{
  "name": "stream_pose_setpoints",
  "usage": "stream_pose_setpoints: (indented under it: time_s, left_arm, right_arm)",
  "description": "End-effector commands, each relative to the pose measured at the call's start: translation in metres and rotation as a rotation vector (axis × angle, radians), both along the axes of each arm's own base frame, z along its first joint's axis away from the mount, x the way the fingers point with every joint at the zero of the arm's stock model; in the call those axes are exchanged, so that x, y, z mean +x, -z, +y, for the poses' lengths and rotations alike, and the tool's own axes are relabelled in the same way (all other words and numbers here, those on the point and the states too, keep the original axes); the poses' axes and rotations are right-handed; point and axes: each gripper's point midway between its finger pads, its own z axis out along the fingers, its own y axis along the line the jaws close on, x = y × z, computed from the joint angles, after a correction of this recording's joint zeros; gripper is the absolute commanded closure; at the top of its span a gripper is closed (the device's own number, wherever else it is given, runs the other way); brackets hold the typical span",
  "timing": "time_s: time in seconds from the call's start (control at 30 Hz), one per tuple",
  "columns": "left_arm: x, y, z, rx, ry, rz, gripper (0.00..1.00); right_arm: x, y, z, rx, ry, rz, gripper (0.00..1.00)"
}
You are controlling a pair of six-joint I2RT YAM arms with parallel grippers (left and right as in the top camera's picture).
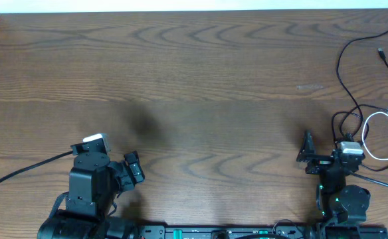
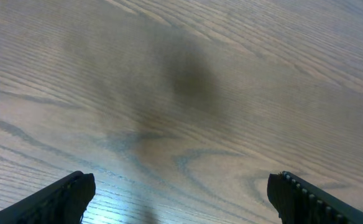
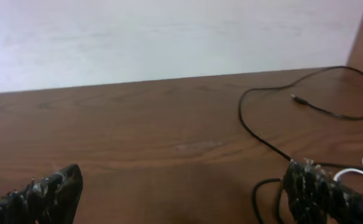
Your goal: Untangle cables
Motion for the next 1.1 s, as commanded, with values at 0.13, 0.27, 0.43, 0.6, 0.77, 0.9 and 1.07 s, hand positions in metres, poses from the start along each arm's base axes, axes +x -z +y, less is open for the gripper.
stream_pose_setpoints:
  time_s: [0.13,0.27,0.43,0.6,0.77,0.9,1.07]
  left_arm:
    - [-0.0008,0.0022,0.0010,0.009,0.003,0.003,0.06]
    - [-0.0008,0.0022,0.0010,0.009,0.003,0.003,0.06]
    - [-0.0008,0.0022,0.0010,0.009,0.003,0.003,0.06]
    - [-0.0008,0.0022,0.0010,0.009,0.003,0.003,0.06]
    - [-0.0008,0.0022,0.0010,0.009,0.003,0.003,0.06]
    - [-0.0008,0.0022,0.0010,0.009,0.003,0.003,0.06]
    - [-0.0008,0.0022,0.0010,0.009,0.003,0.003,0.06]
  right_arm:
    - [-0.0007,0.0001,-0.0049,0.031,0.029,-0.004,0.01]
    - [-0.0006,-0.0001,-0.0044,0.032,0.026,-0.005,0.01]
    - [-0.0006,0.0001,-0.0044,0.032,0.026,-0.004,0.01]
    - [-0.0006,0.0001,-0.0044,0.032,0.026,-0.004,0.01]
    - [-0.0006,0.0001,-0.0044,0.032,0.026,-0.004,0.01]
    - [-0.0006,0.0001,-0.0044,0.032,0.026,-0.004,0.01]
    - [-0.0006,0.0001,-0.0044,0.032,0.026,-0.004,0.01]
